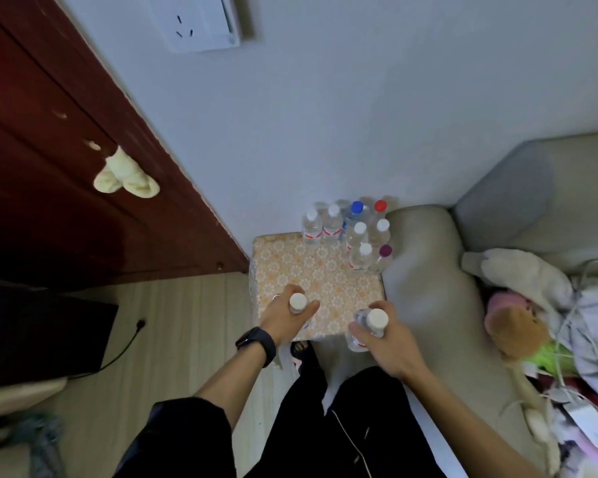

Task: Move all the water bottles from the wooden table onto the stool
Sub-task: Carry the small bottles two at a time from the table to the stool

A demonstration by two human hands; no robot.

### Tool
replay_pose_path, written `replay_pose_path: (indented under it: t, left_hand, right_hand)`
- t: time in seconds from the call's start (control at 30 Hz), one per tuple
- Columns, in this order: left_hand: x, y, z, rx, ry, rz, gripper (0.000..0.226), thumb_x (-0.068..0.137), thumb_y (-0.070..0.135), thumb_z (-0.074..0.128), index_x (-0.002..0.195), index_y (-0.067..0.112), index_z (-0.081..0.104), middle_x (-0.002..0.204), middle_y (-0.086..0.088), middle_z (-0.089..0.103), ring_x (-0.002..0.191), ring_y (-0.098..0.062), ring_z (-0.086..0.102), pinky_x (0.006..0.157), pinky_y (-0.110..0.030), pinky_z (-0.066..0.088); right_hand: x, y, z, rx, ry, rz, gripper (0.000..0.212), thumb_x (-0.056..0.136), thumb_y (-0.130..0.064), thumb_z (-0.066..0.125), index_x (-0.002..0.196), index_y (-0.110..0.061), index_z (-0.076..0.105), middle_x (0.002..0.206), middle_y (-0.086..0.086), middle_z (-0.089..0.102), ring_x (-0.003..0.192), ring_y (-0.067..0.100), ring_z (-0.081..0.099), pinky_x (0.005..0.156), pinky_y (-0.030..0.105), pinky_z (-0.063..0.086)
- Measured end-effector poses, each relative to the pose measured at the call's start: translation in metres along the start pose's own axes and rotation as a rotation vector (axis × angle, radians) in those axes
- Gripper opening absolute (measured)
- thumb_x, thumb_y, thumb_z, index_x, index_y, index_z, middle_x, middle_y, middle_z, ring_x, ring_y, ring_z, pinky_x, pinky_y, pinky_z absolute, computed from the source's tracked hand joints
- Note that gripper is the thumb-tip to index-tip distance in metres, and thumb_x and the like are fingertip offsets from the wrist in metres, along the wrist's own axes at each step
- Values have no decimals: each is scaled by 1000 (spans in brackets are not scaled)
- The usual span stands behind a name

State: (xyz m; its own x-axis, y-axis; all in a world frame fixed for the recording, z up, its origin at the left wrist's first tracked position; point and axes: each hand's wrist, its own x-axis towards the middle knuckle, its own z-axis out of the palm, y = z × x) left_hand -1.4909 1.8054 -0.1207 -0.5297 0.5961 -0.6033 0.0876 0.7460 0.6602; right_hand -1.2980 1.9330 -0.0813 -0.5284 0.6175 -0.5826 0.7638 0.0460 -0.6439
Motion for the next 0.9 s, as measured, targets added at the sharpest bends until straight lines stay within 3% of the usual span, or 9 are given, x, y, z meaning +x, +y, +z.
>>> replay_pose_path:
  t: [0.13,0.23,0.43,0.53,0.7,0.9]
  left_hand:
    - [40,-6,11,-35,-17,-64,45,91,55,64,126,29,52,122,-5,63,101,-25,62,81,-37,53]
    - [61,-19,24,-107,-18,-140,46,90,57,64,130,41,48,133,2,60,111,-27,62,91,-40,53]
    - [94,-40,46,-209,77,-234,50,88,53,68,133,44,49,138,7,57,120,-22,57,90,-32,49]
    - [103,-53,55,-213,76,-250,52,88,52,70,134,45,49,140,9,55,126,-21,54,98,-38,49]
    - [107,-70,68,-234,90,-251,53,86,50,72,135,45,50,141,15,55,127,-15,54,93,-28,45]
    - [98,-87,62,-186,109,-204,69,82,53,75,141,50,41,136,20,50,117,-8,55,93,-30,49]
  right_hand:
    - [53,8,6,12,-82,86,51,78,-50,75,112,-35,40,100,-13,63,89,13,63,76,38,51]
    - [88,13,17,-10,-102,142,56,81,-49,73,121,-34,37,107,-13,58,91,13,59,76,34,46]
    - [142,27,38,-64,-98,167,65,84,-51,71,134,-26,39,119,-5,59,113,23,60,79,28,38]
    - [159,38,48,-103,-107,172,67,81,-47,74,135,-27,40,125,-3,62,114,24,61,78,28,39]
    - [171,60,66,-153,-107,164,69,81,-48,76,137,-25,42,129,0,63,116,25,61,87,32,47]
    - [169,74,63,-170,-114,130,78,80,-50,76,143,-25,37,132,-2,58,120,25,58,91,37,48]
